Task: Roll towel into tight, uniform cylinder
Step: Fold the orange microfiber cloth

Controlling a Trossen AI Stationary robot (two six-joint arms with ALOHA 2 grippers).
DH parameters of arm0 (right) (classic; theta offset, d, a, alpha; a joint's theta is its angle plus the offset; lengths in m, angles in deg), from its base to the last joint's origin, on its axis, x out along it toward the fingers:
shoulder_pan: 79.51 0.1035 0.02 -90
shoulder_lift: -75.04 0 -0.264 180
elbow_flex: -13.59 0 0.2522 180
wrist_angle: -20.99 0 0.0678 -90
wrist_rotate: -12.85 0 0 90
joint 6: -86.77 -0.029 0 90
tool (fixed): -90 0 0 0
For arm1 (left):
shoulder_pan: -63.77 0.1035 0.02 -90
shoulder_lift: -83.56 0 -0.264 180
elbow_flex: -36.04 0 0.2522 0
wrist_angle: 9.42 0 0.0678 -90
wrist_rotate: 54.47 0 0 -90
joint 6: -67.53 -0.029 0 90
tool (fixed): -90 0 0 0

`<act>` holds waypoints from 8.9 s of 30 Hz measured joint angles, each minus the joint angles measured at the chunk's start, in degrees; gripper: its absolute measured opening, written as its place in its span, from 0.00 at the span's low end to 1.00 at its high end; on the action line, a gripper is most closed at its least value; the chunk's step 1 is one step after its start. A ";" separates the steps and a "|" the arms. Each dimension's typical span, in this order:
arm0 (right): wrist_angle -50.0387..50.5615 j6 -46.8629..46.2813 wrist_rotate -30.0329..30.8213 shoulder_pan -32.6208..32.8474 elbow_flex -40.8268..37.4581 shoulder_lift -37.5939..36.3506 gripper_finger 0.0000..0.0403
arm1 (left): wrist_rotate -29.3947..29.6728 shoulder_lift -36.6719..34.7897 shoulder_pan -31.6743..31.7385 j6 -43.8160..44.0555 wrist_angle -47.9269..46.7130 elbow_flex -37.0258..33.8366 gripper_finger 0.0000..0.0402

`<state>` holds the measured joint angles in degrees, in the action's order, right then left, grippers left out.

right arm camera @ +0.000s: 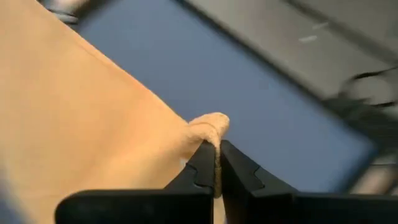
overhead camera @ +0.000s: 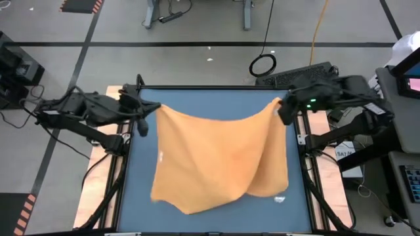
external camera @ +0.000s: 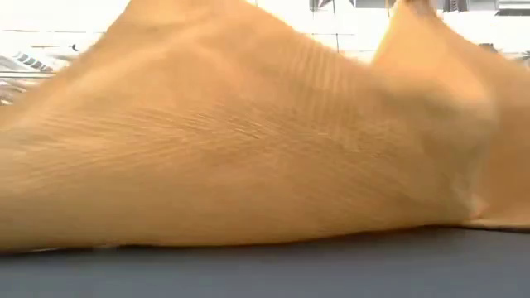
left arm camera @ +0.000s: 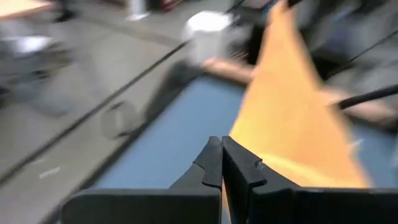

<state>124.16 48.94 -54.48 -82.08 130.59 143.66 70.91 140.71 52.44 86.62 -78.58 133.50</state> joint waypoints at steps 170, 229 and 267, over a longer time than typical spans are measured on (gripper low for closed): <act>-19.36 8.83 -37.83 15.49 -55.91 -2.40 0.00 | -61.79 -1.43 29.20 -14.84 -28.55 -29.31 0.00; -30.93 -50.19 -29.42 15.45 -50.69 -9.23 0.41 | -56.74 1.92 29.37 -9.11 -4.93 -29.33 0.43; -31.77 17.88 -37.95 -27.93 -46.63 18.38 0.25 | -49.08 30.33 34.87 13.06 16.15 -29.03 0.43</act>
<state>92.39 66.82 -92.43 -110.01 83.96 162.03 21.82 171.04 87.31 99.68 -62.43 104.47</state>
